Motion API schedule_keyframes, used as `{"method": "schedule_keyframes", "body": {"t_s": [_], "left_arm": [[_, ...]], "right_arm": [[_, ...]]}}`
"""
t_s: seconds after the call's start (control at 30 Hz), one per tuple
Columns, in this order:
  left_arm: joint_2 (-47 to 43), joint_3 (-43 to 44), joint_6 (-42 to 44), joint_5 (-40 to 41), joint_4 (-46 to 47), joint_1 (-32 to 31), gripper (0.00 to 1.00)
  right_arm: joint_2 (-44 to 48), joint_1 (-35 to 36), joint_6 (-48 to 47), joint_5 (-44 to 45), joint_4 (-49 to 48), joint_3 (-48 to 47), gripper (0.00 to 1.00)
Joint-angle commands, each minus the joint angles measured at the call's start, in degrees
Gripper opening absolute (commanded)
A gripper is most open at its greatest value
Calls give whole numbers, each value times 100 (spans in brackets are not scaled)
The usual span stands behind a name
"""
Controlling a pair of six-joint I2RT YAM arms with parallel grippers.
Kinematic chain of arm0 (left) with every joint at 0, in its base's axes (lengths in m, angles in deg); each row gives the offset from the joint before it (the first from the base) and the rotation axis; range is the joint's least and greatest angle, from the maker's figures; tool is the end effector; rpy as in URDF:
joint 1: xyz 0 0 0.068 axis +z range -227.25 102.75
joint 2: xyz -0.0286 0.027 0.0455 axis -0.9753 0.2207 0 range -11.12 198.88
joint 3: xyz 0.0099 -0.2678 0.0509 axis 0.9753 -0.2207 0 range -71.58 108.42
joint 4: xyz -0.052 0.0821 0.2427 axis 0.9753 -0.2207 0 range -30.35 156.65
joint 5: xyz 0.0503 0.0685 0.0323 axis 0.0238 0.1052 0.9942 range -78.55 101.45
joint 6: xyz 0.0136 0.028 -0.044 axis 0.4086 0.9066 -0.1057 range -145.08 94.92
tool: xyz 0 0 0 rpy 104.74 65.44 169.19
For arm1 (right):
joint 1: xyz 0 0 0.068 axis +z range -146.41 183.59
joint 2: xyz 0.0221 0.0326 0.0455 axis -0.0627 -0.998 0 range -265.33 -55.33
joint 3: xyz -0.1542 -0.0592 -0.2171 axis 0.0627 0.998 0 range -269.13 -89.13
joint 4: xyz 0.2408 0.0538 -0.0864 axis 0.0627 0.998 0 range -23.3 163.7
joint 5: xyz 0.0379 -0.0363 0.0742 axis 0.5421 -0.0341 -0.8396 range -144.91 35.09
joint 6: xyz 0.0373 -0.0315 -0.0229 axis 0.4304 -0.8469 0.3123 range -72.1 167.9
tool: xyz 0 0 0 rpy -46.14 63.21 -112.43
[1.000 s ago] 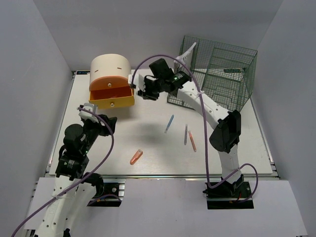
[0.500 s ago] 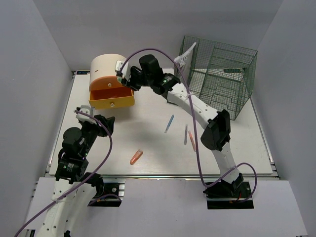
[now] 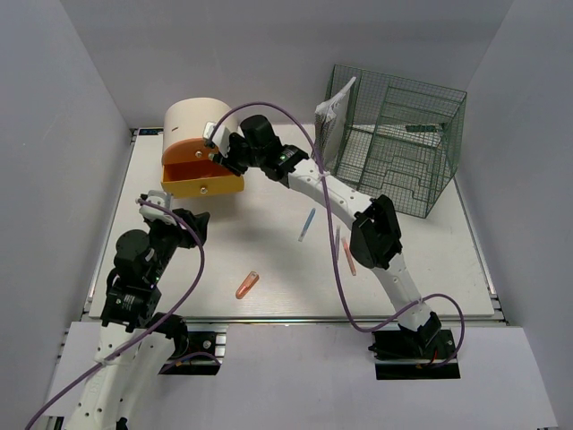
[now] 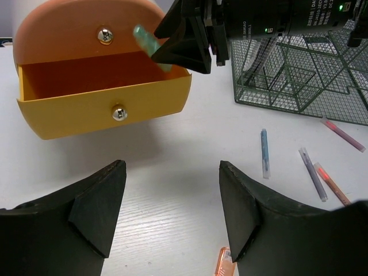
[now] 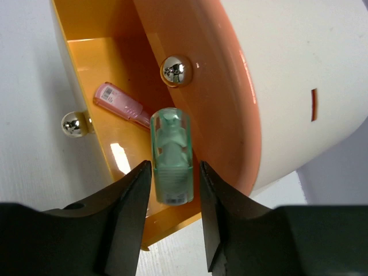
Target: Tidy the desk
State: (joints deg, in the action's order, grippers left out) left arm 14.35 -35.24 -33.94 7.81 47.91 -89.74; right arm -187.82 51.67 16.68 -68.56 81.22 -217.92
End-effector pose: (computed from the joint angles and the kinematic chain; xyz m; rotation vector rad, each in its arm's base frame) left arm 0.1161 -0.0281 0.3171 0.1020 1.7160 -0.3311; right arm 0.3610 0.4147 0.3183 -1.3353 1.3542 0.4254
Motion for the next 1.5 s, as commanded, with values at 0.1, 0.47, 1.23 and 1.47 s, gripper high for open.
{"method": "schedule_keyframes", "body": {"t_s": [0.1, 0.47, 1.23, 1.47], "left_arm": [[124, -48, -1, -426, 239, -8, 76], [1151, 187, -448, -1569, 276, -8, 50], [4993, 1692, -2084, 1119, -2625, -2890, 61], [5775, 1745, -2295, 1910, -2811, -3654, 68]], "right_arm": [[433, -9, 116, -41, -240, -76, 51], [2319, -456, 1442, -181, 928, 967, 0], [6788, -2372, 1533, -4181, -47, 7667, 66], [7131, -2689, 1514, -4163, -178, 7931, 66]]}}
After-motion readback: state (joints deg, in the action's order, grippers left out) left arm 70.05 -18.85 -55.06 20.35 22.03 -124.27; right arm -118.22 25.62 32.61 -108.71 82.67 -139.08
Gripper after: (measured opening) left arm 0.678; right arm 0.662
